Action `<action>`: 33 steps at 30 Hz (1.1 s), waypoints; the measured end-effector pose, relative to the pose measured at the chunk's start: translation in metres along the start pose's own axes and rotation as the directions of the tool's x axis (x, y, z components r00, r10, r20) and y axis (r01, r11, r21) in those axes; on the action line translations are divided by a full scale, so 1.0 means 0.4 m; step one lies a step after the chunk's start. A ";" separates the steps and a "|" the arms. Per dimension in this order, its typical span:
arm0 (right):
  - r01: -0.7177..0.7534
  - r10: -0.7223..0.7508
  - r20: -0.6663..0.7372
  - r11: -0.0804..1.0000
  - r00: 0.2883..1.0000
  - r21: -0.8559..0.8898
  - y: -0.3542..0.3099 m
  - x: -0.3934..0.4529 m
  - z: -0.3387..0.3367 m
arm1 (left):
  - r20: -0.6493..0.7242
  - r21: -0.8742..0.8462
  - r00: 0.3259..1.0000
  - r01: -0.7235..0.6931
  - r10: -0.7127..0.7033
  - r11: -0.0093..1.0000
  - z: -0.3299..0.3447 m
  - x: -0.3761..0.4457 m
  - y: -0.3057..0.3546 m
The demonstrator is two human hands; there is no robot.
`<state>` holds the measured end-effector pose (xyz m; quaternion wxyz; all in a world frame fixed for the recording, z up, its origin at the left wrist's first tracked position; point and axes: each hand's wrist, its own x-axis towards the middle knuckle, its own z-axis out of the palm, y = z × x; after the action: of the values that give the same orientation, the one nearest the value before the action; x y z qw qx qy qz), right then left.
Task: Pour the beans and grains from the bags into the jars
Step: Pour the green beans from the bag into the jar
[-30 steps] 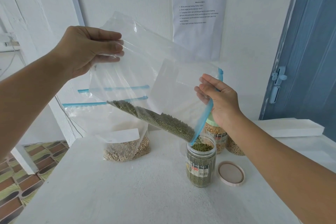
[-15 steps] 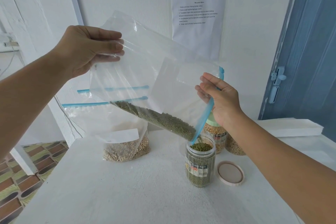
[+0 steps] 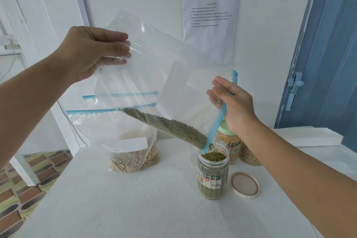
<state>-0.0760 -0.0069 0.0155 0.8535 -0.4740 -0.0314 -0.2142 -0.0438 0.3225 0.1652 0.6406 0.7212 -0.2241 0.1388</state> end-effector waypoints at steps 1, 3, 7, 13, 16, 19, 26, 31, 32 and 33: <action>-0.002 0.002 0.000 1.000 1.000 0.000 0.001 0.000 0.000 | 0.000 0.003 1.000 -0.001 0.001 1.000 0.000 -0.001 0.001; -0.006 0.006 0.000 1.000 1.000 0.002 0.003 0.000 0.000 | 0.001 0.007 1.000 -0.002 0.002 1.000 0.001 -0.003 0.001; -0.004 0.004 0.004 1.000 1.000 0.002 0.003 0.001 0.001 | -0.002 0.003 1.000 0.000 0.000 1.000 0.000 -0.006 0.001; -0.003 0.003 0.003 1.000 1.000 0.002 0.003 0.002 0.001 | -0.009 0.001 1.000 0.001 -0.001 1.000 -0.001 -0.008 0.002; -0.004 0.004 0.003 1.000 1.000 -0.001 0.004 0.003 0.002 | -0.010 -0.001 1.000 0.000 0.000 1.000 0.000 -0.008 0.003; 0.003 -0.003 0.000 1.000 1.000 -0.008 0.003 0.005 0.004 | -0.011 0.000 1.000 0.000 0.000 1.000 0.001 -0.008 0.003; 0.018 -0.018 -0.001 1.000 1.000 -0.024 0.001 0.014 0.011 | -0.015 0.002 1.000 -0.003 0.003 1.000 -0.005 -0.008 0.005; 0.013 -0.013 -0.002 1.000 1.000 -0.016 0.002 0.017 0.012 | -0.013 0.002 1.000 -0.007 0.007 1.000 -0.006 -0.007 0.008; 0.014 -0.014 -0.002 1.000 1.000 -0.015 0.004 0.017 0.011 | -0.012 0.005 1.000 -0.008 0.008 1.000 -0.006 -0.008 0.007; 0.014 -0.014 -0.002 1.000 1.000 -0.015 0.005 0.016 0.011 | -0.011 0.007 1.000 -0.009 0.009 1.000 -0.007 -0.008 0.006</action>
<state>-0.0687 -0.0047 0.0180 0.8484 -0.4799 -0.0322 -0.2210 -0.0476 0.3255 0.1663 0.6387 0.7216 -0.2234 0.1464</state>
